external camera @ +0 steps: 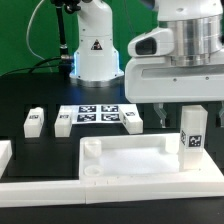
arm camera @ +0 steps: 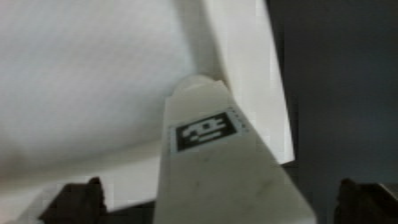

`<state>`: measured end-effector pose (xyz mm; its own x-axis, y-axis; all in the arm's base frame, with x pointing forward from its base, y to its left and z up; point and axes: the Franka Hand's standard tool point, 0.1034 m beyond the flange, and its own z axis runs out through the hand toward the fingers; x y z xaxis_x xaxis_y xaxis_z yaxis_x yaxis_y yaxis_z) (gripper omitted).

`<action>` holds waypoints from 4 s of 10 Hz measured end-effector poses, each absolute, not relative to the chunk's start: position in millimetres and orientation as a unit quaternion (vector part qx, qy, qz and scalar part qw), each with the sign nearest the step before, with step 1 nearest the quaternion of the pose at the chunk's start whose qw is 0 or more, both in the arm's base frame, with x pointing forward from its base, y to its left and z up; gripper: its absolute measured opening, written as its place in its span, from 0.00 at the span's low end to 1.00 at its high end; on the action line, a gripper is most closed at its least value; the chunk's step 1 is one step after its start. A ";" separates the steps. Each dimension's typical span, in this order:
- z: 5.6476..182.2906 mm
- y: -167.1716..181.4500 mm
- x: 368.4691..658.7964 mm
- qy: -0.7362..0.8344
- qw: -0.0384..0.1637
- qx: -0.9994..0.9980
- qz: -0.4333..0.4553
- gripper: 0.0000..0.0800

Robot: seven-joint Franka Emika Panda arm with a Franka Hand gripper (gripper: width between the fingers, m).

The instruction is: Assemble desk

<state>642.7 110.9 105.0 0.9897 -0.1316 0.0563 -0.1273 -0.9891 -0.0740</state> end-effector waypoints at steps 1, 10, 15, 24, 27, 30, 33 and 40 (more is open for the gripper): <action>105.7 112.9 644.5 0.026 0.033 -0.998 -0.038 0.81; 105.0 105.4 643.8 0.373 0.049 -0.927 -0.009 0.36; 105.9 102.5 641.2 0.655 0.093 -0.749 0.044 0.36; 103.9 117.1 635.9 0.224 0.077 -0.971 0.009 0.81; 88.3 110.0 627.4 -0.035 0.027 -0.999 -0.013 0.81; 88.3 109.1 627.7 0.018 0.028 -0.999 -0.011 0.53; 88.4 110.4 627.7 0.133 0.030 -0.991 -0.008 0.36; 89.2 119.7 634.7 0.559 0.086 -0.824 0.016 0.36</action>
Offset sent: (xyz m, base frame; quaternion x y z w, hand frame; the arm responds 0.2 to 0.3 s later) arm 0.0000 0.0000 0.0000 0.0000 0.0000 0.0650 0.9979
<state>634.7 119.7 89.2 0.3740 -0.9194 -0.1217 -0.9248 -0.3597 -0.1240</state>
